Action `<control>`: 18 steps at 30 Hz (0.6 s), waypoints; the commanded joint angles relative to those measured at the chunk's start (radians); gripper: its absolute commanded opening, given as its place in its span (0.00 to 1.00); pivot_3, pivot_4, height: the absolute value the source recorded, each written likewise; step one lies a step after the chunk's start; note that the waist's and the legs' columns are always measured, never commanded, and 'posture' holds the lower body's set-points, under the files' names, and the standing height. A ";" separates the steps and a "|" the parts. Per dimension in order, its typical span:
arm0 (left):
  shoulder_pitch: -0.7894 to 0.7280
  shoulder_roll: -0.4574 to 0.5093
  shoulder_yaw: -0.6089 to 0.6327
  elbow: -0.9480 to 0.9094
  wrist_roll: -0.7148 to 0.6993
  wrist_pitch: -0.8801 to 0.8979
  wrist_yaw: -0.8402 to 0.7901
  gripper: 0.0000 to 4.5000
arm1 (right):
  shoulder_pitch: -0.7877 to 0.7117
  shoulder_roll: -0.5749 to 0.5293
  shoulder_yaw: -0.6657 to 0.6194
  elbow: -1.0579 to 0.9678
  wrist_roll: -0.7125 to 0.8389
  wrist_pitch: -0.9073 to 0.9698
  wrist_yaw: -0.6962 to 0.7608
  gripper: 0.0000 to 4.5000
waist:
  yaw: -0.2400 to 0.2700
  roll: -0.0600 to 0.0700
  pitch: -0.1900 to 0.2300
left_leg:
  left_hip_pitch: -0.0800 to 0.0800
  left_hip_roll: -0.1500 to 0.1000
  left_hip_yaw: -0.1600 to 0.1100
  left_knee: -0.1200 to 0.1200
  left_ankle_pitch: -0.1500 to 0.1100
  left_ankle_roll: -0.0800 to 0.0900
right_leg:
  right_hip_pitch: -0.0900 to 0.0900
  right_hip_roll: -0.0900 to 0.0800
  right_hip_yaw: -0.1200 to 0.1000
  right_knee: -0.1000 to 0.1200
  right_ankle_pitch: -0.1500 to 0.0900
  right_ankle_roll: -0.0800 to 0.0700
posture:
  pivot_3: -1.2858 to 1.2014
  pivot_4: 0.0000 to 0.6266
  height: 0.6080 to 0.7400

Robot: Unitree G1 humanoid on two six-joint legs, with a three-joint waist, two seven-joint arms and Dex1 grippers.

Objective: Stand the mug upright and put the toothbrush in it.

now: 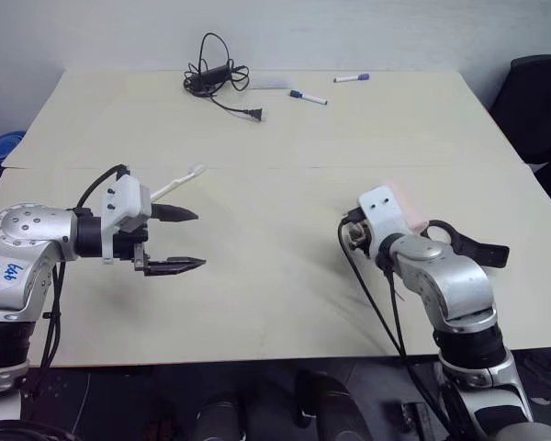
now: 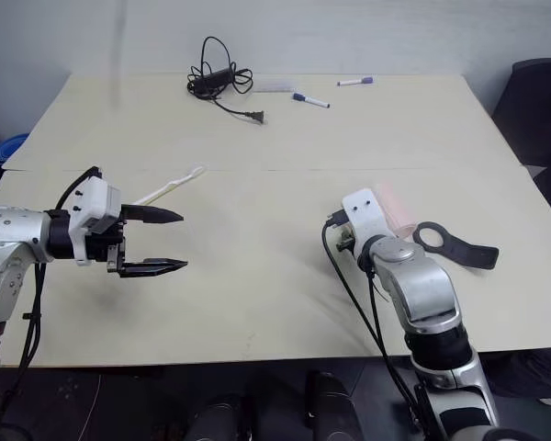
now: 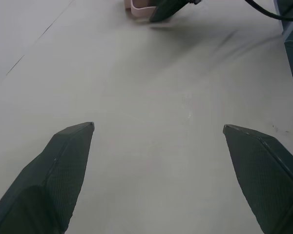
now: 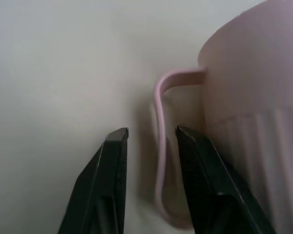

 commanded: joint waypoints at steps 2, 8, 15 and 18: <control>-0.011 0.014 0.025 -0.018 0.003 -0.017 0.005 1.00 | -0.057 0.038 0.001 0.194 -0.006 -0.131 0.033 0.35 | -0.006 -0.002 -0.001 | 0.002 0.000 0.002 0.000 0.000 0.000 | 0.001 0.000 0.000 0.000 0.001 0.000 | 0.52 0.24 1.00; -0.014 0.017 0.030 -0.028 -0.003 -0.009 0.008 1.00 | -0.109 0.028 -0.004 0.317 -0.014 -0.235 0.082 0.21 | -0.013 -0.002 -0.001 | 0.003 0.001 0.002 0.000 0.001 0.000 | 0.002 0.000 0.001 0.001 0.002 0.000 | 0.52 0.24 1.00; -0.011 0.011 0.037 -0.044 -0.021 0.008 0.013 1.00 | -0.114 0.060 -0.056 0.237 0.055 -0.255 0.152 0.01 | -0.007 -0.003 -0.002 | 0.001 0.001 0.000 0.000 0.001 0.000 | 0.001 -0.001 0.002 0.000 0.002 0.000 | 0.52 0.24 1.00; -0.009 0.013 0.042 -0.041 -0.021 0.007 0.012 1.00 | -0.144 0.161 -0.108 0.214 0.150 -0.353 0.216 0.01 | -0.017 -0.003 -0.002 | 0.001 0.002 0.001 0.000 0.001 0.000 | 0.001 0.001 0.002 0.000 0.002 0.000 | 0.52 0.24 1.00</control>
